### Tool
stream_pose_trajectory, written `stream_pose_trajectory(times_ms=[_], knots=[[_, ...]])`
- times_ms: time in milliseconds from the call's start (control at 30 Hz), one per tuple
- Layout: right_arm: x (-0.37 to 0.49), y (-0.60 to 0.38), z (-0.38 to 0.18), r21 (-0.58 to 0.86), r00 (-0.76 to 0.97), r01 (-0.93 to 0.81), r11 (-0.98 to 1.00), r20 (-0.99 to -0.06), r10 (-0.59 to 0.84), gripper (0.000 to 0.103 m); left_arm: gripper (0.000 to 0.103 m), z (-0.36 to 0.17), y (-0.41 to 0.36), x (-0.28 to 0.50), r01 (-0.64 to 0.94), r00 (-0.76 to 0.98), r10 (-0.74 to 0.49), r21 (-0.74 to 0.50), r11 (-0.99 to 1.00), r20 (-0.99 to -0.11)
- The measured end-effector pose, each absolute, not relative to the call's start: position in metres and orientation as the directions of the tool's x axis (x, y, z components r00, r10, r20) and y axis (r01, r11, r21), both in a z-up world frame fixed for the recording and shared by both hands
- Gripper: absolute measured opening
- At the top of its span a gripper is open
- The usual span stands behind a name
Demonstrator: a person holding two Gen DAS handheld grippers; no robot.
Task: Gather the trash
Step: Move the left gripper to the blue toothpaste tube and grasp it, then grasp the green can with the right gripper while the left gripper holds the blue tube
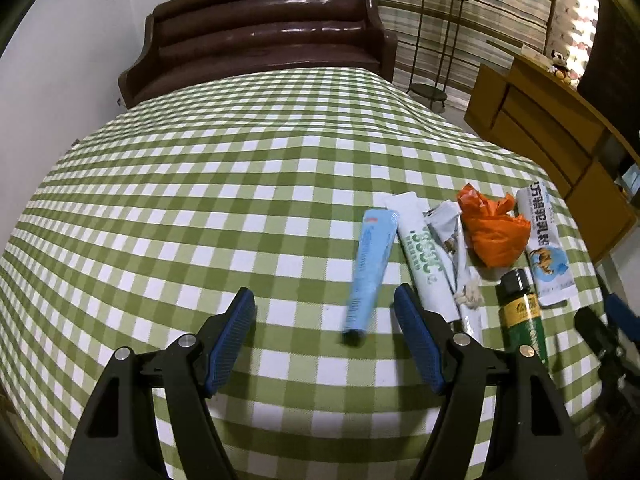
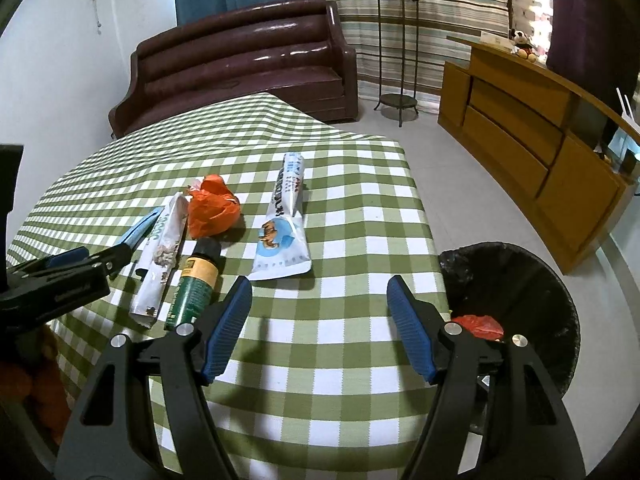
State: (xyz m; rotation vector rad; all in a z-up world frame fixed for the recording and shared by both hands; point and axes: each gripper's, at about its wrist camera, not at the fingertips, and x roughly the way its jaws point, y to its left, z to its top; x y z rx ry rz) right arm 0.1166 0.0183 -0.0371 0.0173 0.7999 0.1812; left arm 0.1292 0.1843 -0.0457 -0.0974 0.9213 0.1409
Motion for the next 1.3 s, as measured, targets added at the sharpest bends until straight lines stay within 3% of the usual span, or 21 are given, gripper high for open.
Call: stream_pose_trajectory(times_ms=[167, 233, 600, 733, 1033, 1300], knots=[[0.116, 0.028, -0.035, 0.077, 0.68, -0.165, 0.983, -0.713, 0.17, 0.068, 0.07, -0.048, 0.179, 0.142, -0.135, 0.604, 0.071, -0.013, 0.991, -0.794], [0.115, 0.032, -0.034, 0.073, 0.679, -0.17, 0.983, -0.714, 0.171, 0.068, 0.066, -0.048, 0.18, 0.146, -0.123, 0.607, 0.068, -0.009, 0.992, -0.792], [0.118, 0.055, -0.029, 0.057, 0.677, -0.193, 0.979, -0.714, 0.175, 0.068, 0.017, -0.046, 0.181, 0.154, -0.038, 0.635, 0.061, 0.048, 0.998, -0.77], [0.12, 0.067, -0.029, 0.05, 0.674, -0.206, 0.977, -0.717, 0.179, 0.068, 0.015, -0.047, 0.187, 0.147, -0.033, 0.636, 0.038, 0.023, 0.999, -0.771], [0.12, 0.094, -0.036, 0.014, 0.653, -0.236, 0.972, -0.738, 0.169, 0.054, 0.014, -0.045, 0.206, 0.127, -0.051, 0.636, 0.028, -0.006, 0.999, -0.771], [0.125, 0.103, -0.043, -0.007, 0.622, -0.24, 0.971, -0.769, 0.148, 0.035, 0.014, -0.049, 0.22, 0.116, -0.082, 0.633, 0.045, -0.009, 0.997, -0.772]])
